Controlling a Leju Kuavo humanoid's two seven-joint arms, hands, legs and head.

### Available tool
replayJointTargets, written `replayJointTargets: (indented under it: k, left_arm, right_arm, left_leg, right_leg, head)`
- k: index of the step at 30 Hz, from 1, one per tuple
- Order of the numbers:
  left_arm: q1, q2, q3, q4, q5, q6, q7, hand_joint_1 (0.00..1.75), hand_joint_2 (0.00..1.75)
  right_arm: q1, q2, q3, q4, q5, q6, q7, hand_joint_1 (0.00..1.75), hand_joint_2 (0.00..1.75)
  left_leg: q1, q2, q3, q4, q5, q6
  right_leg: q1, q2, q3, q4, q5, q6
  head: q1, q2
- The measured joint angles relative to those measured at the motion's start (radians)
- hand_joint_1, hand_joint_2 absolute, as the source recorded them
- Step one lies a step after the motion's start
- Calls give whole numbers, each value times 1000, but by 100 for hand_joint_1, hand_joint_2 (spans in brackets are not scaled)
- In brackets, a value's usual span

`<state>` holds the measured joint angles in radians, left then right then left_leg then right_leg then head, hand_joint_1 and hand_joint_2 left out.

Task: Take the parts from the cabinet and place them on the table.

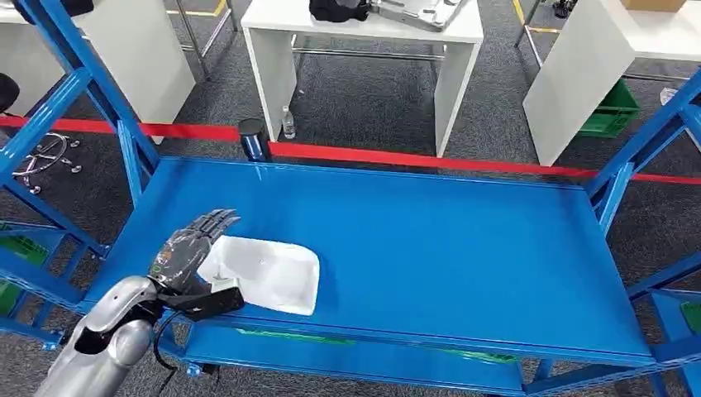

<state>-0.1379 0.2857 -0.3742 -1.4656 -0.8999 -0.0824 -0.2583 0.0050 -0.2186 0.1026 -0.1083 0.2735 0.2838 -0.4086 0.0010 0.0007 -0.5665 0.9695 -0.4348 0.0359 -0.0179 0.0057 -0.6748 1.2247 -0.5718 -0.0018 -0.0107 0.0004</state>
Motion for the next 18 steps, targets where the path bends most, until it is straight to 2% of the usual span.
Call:
replayJointTargets:
  k: [2, 3, 4, 5, 6, 7, 8, 10, 11, 12, 13, 14, 15, 16, 17, 18]
  left_arm:
    - [0, 0, -5, 3, 3, -1, -2, 0, 175]
    - [-1, 0, -10, 7, 6, -2, -2, 0, 175]
    - [-1, -1, -10, 8, 7, -2, -2, 0, 175]
    - [-4, -1, -16, 12, 8, -3, -2, 0, 175]
    - [-12, -1, -23, 19, 10, -6, -2, 0, 175]
    - [-19, 1, -29, 22, 10, -7, 0, 0, 175]
    - [-21, 5, -37, 24, 11, -7, 0, 0, 175]
    - [-23, 6, -39, 26, 11, -8, 0, 0, 175]
    - [-23, 5, -42, 27, 11, -8, 0, 0, 175]
    - [-23, 5, -47, 30, 11, -10, 0, 0, 175]
    - [-23, 5, -50, 31, 11, -10, 0, 0, 175]
    - [-23, 5, -51, 31, 11, -10, 0, 0, 175]
    - [-25, 5, -51, 31, 11, -10, 0, 0, 175]
    - [-28, 6, -51, 31, 11, -10, 0, 0, 175]
    - [-33, 7, -51, 31, 11, -10, 0, 0, 175]
    - [-36, 6, -52, 31, 11, -10, 0, 0, 175]
  right_arm:
    - [0, 0, 0, 0, -2, 1, 0, 0, 0]
    - [2, 1, 0, -1, -3, 1, 2, 0, 0]
    - [3, 1, 0, -1, -3, 1, 2, 0, 0]
    - [7, 2, -1, -1, -4, 1, 2, 0, 0]
    - [9, 1, -1, -2, -4, 0, 4, 0, 0]
    - [6, 2, -1, -5, -4, -1, 4, 0, 0]
    - [9, 6, -1, -8, -4, 0, 4, 0, 0]
    - [9, 9, -1, -9, -4, 2, 4, 0, 0]
    - [11, 10, -1, -9, -4, 2, 4, 0, 0]
    - [11, 11, -1, -9, -5, 2, 5, 0, 0]
    - [11, 12, -1, -9, -5, 2, 5, 0, 0]
    - [10, 13, -1, -9, -5, 2, 5, 0, 0]
    - [10, 14, -1, -10, -5, 2, 5, 0, 0]
    - [10, 15, -1, -10, -5, 2, 5, 0, 0]
    - [10, 18, -1, -11, -5, 2, 5, 0, 0]
    - [9, 19, -1, -11, -6, 2, 5, 0, 0]
  left_leg:
    - [-1, 0, 0, 0, 0, 1]
    - [-2, 0, 0, 1, -1, 1]
    - [-2, 0, 0, 1, -1, 1]
    - [-2, -1, 0, 2, -1, 1]
    - [0, -4, 0, 10, -4, -5]
    - [-9, -3, -8, 29, -17, -21]
    - [0, -2, -35, 89, -63, -42]
    - [4, -2, -109, 252, -139, -51]
    - [5, -2, -138, 312, -161, -53]
    - [6, -2, -164, 361, -167, -53]
    - [6, -2, -156, 339, -145, -50]
    - [5, -2, -126, 277, -107, -45]
    - [4, -2, -72, 168, -54, -36]
    - [0, -3, -31, 87, -20, -25]
    - [-4, -1, -6, 39, -32, -15]
    - [-11, 1, -8, 32, -26, -15]
  right_leg:
    - [0, 0, -32, 65, -19, 0]
    - [0, 0, -52, 101, -23, 4]
    - [0, 0, -54, 104, -23, 5]
    - [-1, 0, -47, 84, -7, 14]
    - [-5, -2, 45, -110, 73, 40]
    - [-5, -1, 100, -216, 105, 19]
    - [-10, -1, 103, -217, 109, -4]
    - [-7, -1, 101, -217, 108, -6]
    - [-7, -1, 101, -217, 108, -6]
    - [-5, -1, 101, -217, 108, -6]
    - [-3, -1, 102, -217, 108, -6]
    - [-1, 1, 104, -217, 108, -5]
    - [2, 3, 106, -217, 107, -6]
    - [2, 4, 107, -217, 107, -6]
    - [2, 4, 105, -219, 107, -4]
    - [7, 4, 101, -218, 108, -3]
  head:
    - [0, 0]
    - [0, 0]
    - [0, 0]
    - [0, 0]
    - [0, 0]
    - [-3, 0]
    - [-8, 0]
    - [-9, 0]
    - [-8, 0]
    - [-8, 0]
    - [-8, 0]
    - [-8, 0]
    - [-8, 0]
    - [-8, 0]
    - [-6, 0]
    - [-7, 0]
